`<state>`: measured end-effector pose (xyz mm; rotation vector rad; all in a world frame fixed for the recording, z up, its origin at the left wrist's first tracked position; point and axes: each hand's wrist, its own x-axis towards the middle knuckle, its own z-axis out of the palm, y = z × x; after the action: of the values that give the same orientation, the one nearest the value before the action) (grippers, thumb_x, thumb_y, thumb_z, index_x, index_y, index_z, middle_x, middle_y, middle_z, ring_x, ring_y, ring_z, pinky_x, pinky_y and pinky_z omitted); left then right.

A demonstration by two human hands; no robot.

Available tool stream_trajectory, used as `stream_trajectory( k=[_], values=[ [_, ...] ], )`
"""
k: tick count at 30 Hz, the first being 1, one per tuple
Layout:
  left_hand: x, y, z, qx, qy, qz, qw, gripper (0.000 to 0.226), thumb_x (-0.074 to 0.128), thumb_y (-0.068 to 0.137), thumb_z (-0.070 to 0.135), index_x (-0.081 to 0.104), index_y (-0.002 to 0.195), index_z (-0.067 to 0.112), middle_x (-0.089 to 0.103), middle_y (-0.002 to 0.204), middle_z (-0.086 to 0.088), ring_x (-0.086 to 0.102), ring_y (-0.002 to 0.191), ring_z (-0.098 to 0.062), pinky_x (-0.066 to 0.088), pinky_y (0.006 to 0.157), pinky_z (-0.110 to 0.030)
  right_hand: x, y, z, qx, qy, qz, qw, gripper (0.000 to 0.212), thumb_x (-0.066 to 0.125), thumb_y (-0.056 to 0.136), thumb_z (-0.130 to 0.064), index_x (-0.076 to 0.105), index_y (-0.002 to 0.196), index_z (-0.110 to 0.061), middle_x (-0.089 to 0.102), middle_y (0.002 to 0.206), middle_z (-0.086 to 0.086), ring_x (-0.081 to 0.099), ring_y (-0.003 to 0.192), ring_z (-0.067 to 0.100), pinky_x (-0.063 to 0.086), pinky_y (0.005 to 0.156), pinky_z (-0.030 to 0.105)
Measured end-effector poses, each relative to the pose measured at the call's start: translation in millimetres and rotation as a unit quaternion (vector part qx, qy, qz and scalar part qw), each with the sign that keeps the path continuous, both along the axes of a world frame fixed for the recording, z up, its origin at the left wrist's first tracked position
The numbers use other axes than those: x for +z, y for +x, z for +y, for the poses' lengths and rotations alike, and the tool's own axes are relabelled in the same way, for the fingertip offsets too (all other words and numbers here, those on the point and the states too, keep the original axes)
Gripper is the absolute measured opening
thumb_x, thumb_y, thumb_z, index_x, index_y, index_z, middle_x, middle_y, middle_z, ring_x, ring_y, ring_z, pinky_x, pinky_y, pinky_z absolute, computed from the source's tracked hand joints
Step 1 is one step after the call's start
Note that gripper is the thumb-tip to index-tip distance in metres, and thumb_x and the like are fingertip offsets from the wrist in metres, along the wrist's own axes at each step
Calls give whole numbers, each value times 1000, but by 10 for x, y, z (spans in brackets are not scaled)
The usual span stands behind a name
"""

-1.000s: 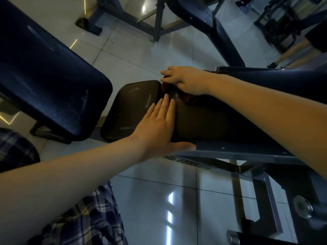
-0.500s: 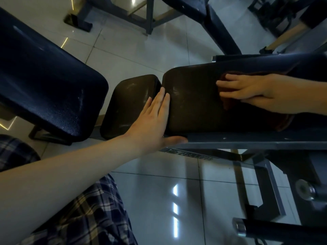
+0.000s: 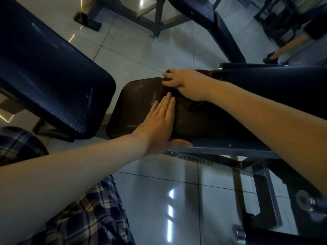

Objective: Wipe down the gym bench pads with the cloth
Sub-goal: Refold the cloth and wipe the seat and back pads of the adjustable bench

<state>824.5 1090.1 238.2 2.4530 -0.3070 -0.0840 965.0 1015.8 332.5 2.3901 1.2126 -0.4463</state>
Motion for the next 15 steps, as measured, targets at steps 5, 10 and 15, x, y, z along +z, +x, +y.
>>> stream_trajectory(
  k=[5, 10, 15],
  values=[
    [-174, -50, 84, -2, -26, -96, 995, 122, 39, 76, 82, 3, 153, -5, 0, 162, -22, -3, 151, -26, 1, 122, -37, 433, -466, -542, -49, -10, 25, 998, 53, 35, 103, -13, 20, 151, -32, 4, 161, -13, -1, 149, 9, -1, 119, 33],
    [-235, -67, 118, -7, -7, -87, 996, 116, 28, 79, 79, 2, 152, -6, -3, 161, -25, -6, 151, -30, -2, 121, -36, 746, -889, -856, -95, -49, 43, 993, 53, 36, 102, -15, 8, 136, -45, -10, 150, -25, -11, 142, 0, -2, 120, 36],
    [-264, -78, 106, 10, -1, -102, 995, 116, 28, 81, 80, 6, 151, -10, 2, 160, -29, -1, 150, -34, 2, 121, -40, 487, -722, -566, -77, -36, -4, 996, 53, 33, 103, -12, 18, 151, -30, -2, 162, -10, -9, 149, 10, 0, 119, 32]
  ],
)
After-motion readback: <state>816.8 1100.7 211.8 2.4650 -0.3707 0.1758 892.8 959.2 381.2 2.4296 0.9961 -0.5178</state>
